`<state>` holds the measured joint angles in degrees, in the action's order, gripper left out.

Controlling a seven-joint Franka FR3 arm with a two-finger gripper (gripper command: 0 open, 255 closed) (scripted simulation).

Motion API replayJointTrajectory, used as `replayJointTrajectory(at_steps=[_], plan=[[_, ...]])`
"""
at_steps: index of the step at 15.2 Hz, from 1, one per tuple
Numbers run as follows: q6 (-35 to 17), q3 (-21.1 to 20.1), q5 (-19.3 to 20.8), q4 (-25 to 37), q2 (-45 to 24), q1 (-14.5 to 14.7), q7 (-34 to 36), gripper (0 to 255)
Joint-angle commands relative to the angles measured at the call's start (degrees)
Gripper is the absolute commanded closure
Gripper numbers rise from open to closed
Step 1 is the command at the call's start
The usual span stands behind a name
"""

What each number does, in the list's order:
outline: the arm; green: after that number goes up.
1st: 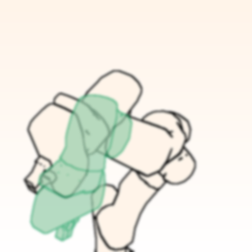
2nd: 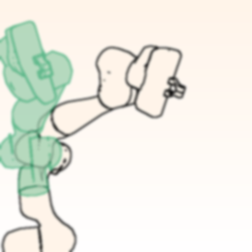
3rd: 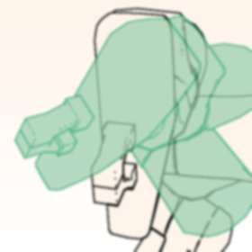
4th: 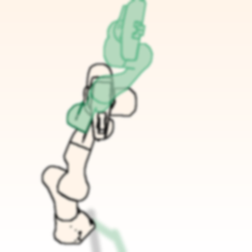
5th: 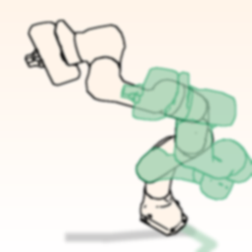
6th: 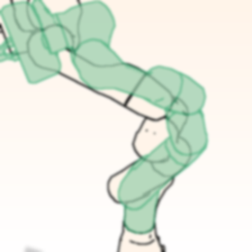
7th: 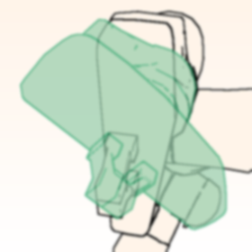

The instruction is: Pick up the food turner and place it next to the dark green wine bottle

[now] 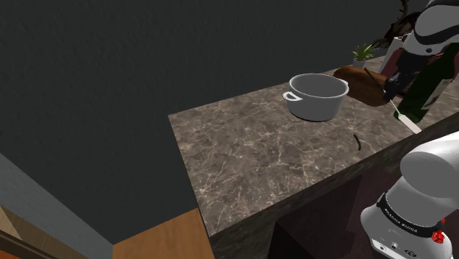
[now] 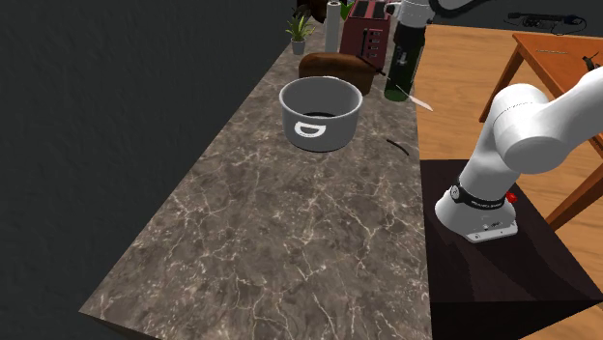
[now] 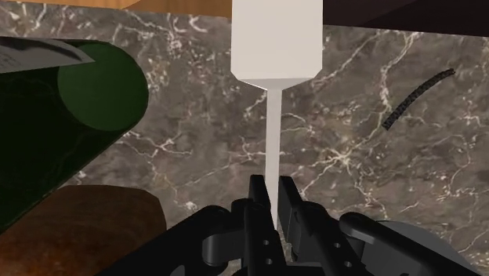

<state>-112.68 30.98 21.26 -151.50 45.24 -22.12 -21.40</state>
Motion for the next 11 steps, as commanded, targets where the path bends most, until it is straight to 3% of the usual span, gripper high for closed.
replayJointTrajectory(at_steps=[1, 11], plan=[[-1.64, 0.64, 0.52, -1.22, -0.38, -0.18, -0.05, 255], [-10.74, 4.0, 2.93, -6.71, -4.02, -0.52, 0.02, 255]])
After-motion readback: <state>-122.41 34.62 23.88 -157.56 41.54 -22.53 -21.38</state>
